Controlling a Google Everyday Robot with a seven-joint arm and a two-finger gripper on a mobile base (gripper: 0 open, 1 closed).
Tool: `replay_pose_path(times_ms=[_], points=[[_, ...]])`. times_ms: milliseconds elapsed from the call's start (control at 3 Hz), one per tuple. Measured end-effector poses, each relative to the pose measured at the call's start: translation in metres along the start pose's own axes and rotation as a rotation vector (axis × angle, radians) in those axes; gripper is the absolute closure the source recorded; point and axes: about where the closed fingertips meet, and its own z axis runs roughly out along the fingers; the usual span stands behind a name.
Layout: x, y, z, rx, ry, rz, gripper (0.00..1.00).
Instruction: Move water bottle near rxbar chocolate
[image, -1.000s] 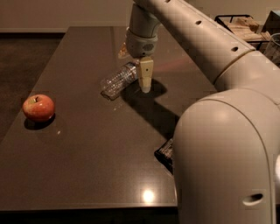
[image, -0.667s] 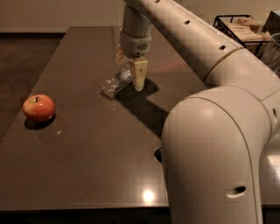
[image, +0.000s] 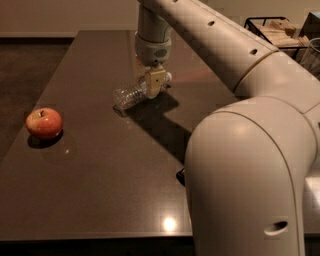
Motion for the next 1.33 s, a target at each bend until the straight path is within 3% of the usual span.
replay_pose_path(times_ms=[333,667,1333], points=[[-0.007,0.022,-0.021,0.025,-0.014,-0.013,0.88],[-0.013,0.057,-0.04,0.041,-0.019,-0.027,1.0],[-0.005,0.14,-0.052,-0.007,0.053,-0.084,1.0]])
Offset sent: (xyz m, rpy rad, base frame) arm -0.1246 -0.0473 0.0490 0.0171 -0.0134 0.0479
